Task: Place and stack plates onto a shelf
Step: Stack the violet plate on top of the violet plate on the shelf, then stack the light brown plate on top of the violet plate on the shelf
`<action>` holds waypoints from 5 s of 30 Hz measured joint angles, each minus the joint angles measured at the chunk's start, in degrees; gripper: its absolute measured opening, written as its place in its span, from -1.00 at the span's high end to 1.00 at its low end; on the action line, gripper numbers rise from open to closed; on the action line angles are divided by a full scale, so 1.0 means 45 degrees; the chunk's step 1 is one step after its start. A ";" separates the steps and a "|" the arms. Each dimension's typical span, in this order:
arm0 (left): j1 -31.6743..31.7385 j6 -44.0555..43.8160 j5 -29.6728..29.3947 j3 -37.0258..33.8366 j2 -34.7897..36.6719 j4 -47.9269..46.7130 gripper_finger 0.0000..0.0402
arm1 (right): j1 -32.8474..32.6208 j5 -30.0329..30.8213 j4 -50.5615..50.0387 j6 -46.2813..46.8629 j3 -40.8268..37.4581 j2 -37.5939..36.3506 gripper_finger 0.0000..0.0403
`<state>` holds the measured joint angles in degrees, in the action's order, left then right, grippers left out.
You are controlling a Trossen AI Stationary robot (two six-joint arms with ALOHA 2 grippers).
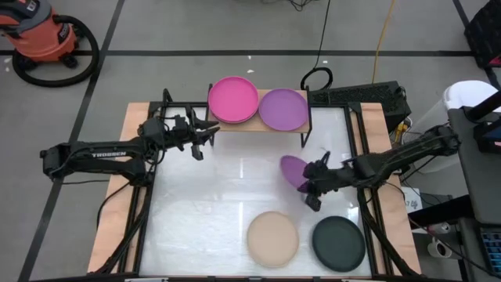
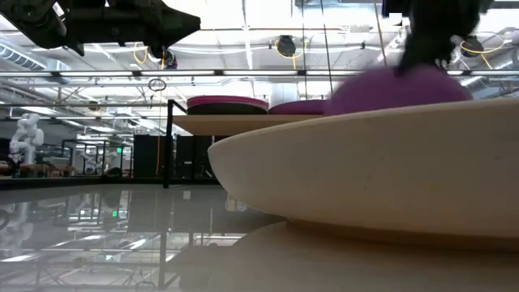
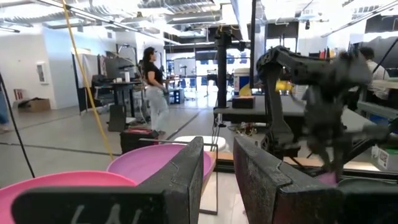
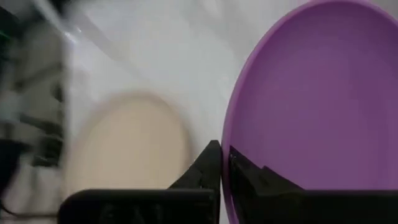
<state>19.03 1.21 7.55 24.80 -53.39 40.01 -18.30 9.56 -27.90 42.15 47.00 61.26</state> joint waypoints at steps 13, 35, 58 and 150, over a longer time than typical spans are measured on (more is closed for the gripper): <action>0.0000 0.0005 -0.0005 0.0000 0.0000 0.0005 0.53 | -0.0030 0.3840 0.7293 -0.7212 0.0151 -0.2585 1.00; 0.0000 0.0019 -0.0024 0.0000 0.0000 0.0018 0.53 | 0.6919 0.3174 0.5377 -1.1563 0.2273 0.0945 1.00; 0.0000 0.0106 -0.0024 0.0000 0.0000 -0.0386 0.53 | 0.7630 0.2241 0.4260 -1.1525 0.2254 0.3147 0.81; -0.9136 1.3585 -0.1711 0.9163 -1.3317 -0.9317 0.76 | 0.1292 0.3532 0.6553 -0.9740 -0.0617 -0.2497 0.16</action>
<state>-22.09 62.34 -0.15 66.03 -113.31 -1.92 -12.49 25.46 1.58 -1.67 44.23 50.02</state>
